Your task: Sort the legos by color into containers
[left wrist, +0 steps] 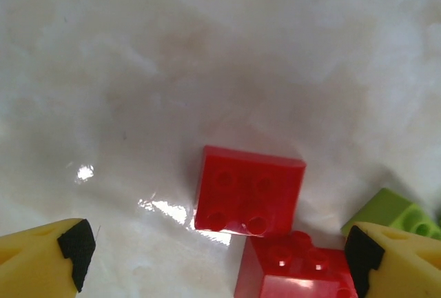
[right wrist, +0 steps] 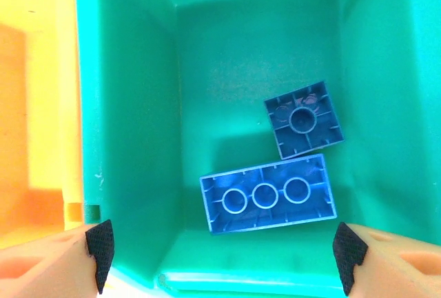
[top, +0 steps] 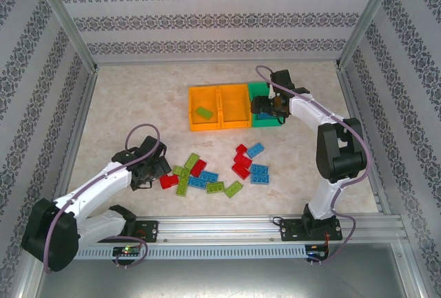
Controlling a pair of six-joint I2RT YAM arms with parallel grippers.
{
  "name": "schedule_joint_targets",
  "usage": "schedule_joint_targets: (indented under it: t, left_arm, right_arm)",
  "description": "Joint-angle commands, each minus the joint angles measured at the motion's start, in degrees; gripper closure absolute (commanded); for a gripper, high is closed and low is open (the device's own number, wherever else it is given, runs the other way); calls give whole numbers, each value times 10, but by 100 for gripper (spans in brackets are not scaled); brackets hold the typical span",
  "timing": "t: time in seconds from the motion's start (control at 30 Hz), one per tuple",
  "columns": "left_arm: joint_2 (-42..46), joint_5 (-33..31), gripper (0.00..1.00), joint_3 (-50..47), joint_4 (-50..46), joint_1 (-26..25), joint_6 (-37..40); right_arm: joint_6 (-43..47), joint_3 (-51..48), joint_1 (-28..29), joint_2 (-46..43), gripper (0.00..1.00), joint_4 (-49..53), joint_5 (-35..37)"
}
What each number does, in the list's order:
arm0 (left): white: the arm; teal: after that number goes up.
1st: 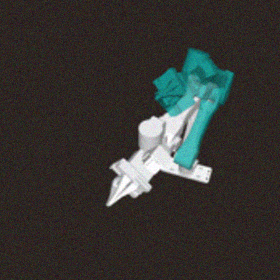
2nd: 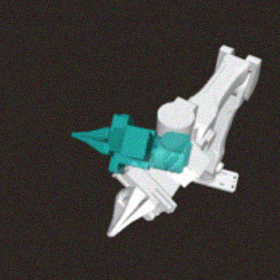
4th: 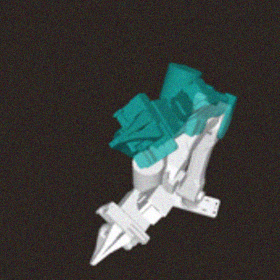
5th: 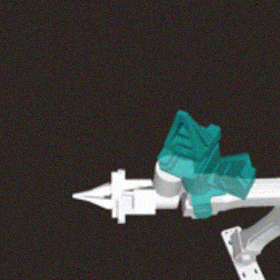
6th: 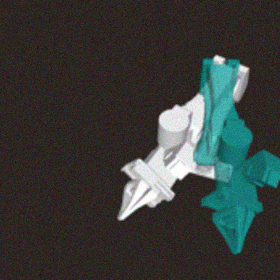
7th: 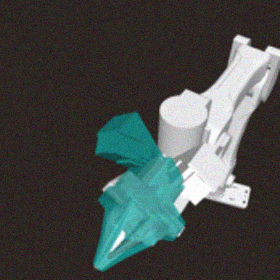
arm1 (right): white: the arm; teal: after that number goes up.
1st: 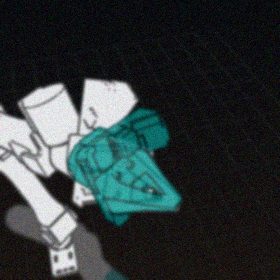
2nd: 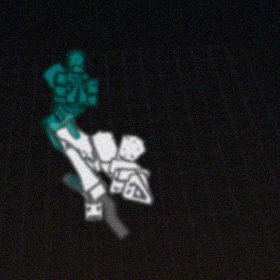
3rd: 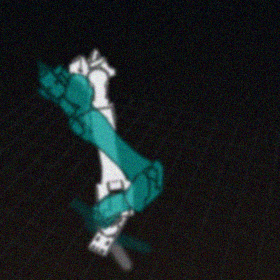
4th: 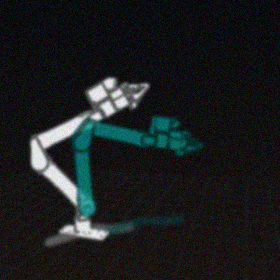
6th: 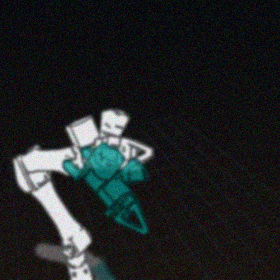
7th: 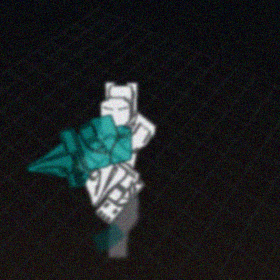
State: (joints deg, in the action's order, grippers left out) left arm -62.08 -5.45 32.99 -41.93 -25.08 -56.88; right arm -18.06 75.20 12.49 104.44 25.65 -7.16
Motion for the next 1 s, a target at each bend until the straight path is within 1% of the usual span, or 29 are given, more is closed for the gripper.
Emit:
schedule_joint_targets:
  t: [0.0, 0.23, 0.37, 0.47, 0.57, 0.83, 0.97]
  left_arm:
    - [-13, 23, 6, -8, 25, -5, -20]
    - [-44, 24, 5, -5, 65, -5, -27]
    - [-64, 18, 6, 1, 79, -5, -20]
    - [-83, 18, 14, 1, 93, -4, -16]
    - [-97, 11, 24, 6, 102, -4, -14]
    - [-122, 4, 39, 16, 136, 9, -10]
    - [-154, 6, 47, 37, 150, 20, 6]
  right_arm:
    - [-14, -6, -2, -29, 14, 1, -31]
    - [-18, -21, -2, -46, 14, -4, -30]
    - [-17, -28, -3, -50, 14, -2, -28]
    - [-18, -30, -4, -55, 14, -3, -26]
    - [-19, -31, -4, -57, 15, -2, -26]
    - [-21, -37, -5, -60, 15, -2, -25]
    - [-21, -40, -5, -62, 14, -1, -24]
